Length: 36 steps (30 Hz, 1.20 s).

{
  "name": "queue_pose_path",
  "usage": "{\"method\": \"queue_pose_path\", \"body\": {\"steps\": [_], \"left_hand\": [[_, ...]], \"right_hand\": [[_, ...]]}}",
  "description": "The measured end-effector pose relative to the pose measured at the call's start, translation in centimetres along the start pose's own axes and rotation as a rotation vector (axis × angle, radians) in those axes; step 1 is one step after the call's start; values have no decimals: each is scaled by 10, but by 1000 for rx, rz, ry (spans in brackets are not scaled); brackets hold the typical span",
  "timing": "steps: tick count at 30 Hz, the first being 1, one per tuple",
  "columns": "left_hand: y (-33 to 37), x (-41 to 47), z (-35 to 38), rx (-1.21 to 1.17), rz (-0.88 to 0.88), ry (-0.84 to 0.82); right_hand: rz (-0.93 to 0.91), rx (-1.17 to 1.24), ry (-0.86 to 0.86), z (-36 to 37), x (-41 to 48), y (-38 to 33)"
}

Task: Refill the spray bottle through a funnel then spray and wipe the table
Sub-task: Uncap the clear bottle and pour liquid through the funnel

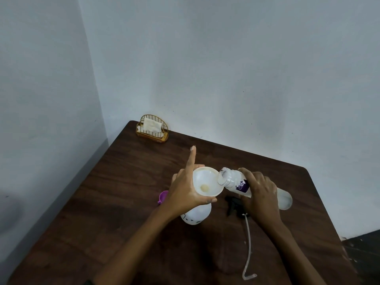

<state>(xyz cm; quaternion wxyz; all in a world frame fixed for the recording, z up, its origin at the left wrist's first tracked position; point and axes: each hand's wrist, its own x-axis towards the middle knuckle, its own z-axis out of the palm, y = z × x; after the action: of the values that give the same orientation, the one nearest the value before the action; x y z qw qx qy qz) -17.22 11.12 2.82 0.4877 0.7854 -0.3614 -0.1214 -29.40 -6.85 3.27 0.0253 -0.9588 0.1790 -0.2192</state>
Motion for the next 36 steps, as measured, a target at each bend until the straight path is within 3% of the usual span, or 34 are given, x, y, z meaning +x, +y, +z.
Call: {"method": "queue_pose_path", "body": {"steps": [36], "left_hand": [[3,2,-1,113,4,-20]], "right_hand": [[-27,-94,71,-7,10,-4]]}}
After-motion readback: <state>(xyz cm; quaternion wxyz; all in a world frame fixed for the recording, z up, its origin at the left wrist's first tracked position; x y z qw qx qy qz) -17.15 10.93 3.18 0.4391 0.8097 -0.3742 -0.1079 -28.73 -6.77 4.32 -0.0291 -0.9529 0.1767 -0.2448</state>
